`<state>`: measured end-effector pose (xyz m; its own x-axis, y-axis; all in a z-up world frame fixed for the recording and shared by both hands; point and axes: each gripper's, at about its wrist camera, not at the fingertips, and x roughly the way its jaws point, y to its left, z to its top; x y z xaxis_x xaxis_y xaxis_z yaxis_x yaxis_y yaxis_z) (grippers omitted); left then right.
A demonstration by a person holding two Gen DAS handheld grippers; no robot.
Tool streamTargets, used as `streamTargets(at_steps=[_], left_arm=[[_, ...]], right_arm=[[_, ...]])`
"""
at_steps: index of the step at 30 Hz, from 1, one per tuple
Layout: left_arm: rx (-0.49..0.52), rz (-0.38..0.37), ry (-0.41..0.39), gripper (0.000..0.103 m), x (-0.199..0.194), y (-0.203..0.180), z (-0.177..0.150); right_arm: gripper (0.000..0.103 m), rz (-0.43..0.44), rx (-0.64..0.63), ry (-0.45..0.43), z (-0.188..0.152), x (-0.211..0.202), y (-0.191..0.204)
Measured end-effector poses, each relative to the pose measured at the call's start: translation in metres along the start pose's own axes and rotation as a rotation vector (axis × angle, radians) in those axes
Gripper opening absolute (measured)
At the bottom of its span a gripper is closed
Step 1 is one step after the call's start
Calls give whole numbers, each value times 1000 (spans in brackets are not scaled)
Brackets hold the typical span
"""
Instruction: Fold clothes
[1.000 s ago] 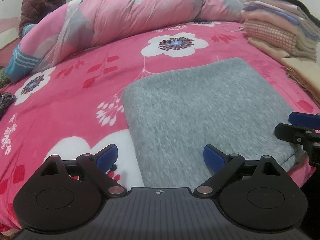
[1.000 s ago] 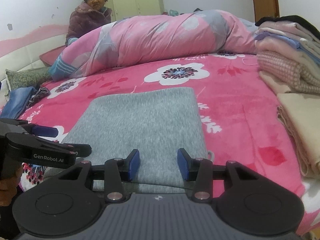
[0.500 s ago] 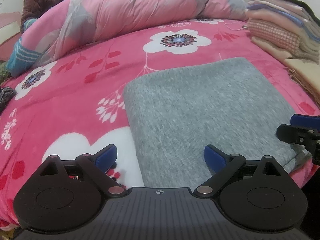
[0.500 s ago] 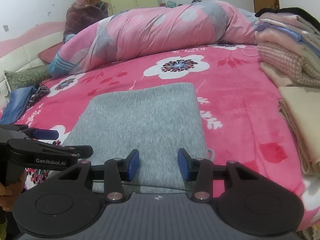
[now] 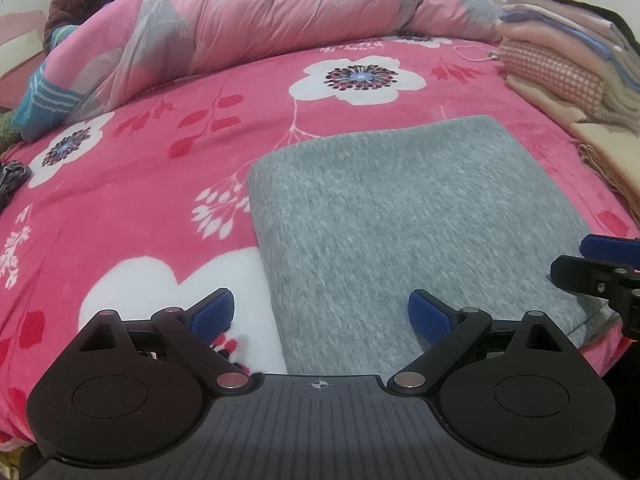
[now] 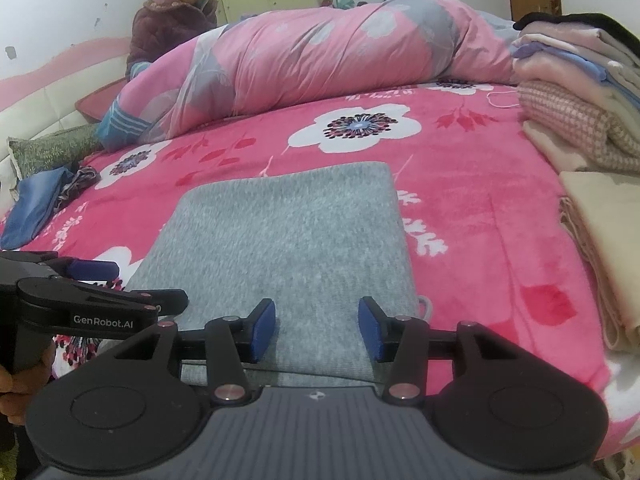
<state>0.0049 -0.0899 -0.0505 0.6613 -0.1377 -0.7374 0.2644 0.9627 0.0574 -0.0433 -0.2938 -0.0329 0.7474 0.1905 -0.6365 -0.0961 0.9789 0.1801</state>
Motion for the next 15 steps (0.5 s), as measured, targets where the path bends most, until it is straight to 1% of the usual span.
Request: streamTargets(at_steps=[4,15], left_arm=[[-15,-3,2,95,0,1,-1],[-16,-4,2,95,0,0,-1]], right_arm=[[50,-2,-1,-1,0,0,0],[52,-7,-10,-2,0,1,2]])
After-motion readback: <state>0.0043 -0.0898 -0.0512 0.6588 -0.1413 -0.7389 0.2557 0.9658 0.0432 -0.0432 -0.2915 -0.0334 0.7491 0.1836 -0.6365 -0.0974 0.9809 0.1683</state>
